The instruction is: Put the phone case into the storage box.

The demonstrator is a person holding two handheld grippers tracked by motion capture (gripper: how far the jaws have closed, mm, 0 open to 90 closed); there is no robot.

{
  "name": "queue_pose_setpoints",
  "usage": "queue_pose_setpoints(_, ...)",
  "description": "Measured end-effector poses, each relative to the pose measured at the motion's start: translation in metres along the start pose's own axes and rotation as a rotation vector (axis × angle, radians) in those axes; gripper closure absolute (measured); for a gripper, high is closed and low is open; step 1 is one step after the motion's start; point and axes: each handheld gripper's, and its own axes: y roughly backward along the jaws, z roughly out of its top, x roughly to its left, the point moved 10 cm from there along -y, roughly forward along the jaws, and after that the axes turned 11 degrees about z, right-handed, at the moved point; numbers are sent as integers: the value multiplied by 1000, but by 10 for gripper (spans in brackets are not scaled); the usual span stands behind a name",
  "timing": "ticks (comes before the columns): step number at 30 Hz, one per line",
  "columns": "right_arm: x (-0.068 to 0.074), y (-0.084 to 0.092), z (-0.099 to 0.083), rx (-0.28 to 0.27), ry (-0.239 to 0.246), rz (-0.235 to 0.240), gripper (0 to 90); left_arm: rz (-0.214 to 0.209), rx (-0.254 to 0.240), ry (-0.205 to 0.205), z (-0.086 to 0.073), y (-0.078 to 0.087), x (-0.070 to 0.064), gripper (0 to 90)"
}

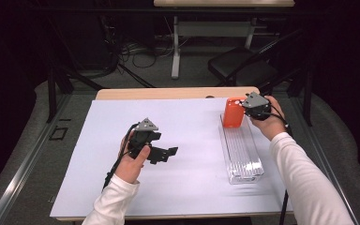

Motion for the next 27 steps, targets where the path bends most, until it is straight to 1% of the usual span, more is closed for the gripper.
queue_pose_setpoints(8, 1, 0, 1, 4, -13, -6, 525, 1, -5, -1, 0, 0, 0, 152)
queue_pose_setpoints(10, 1, 0, 2, 5, -7, -8, 509, 3, -6, 1, 0, 0, 1, 152)
queue_pose_setpoints(17, 0, 3, 4, 6, -6, -24, 476, 2, -3, 2, 0, 2, 1, 152)
queue_pose_setpoints(20, -1, 5, 5, 0, -32, -30, 442, 3, -9, 7, 0, 2, 1, 152)
queue_pose_setpoints(22, -1, 6, 5, -2, -51, -23, 429, 1, -13, 7, 0, 2, 1, 152)
queue_pose_setpoints(24, -1, 8, 6, -16, -70, -16, 404, 1, -12, 4, 0, 3, 2, 152)
queue_pose_setpoints(26, 0, 9, 6, -21, -94, -9, 358, 1, -12, 5, 0, 3, 2, 152)
queue_pose_setpoints(27, 0, 9, 7, -27, -97, -11, 343, 1, -11, 4, 0, 2, 2, 152)
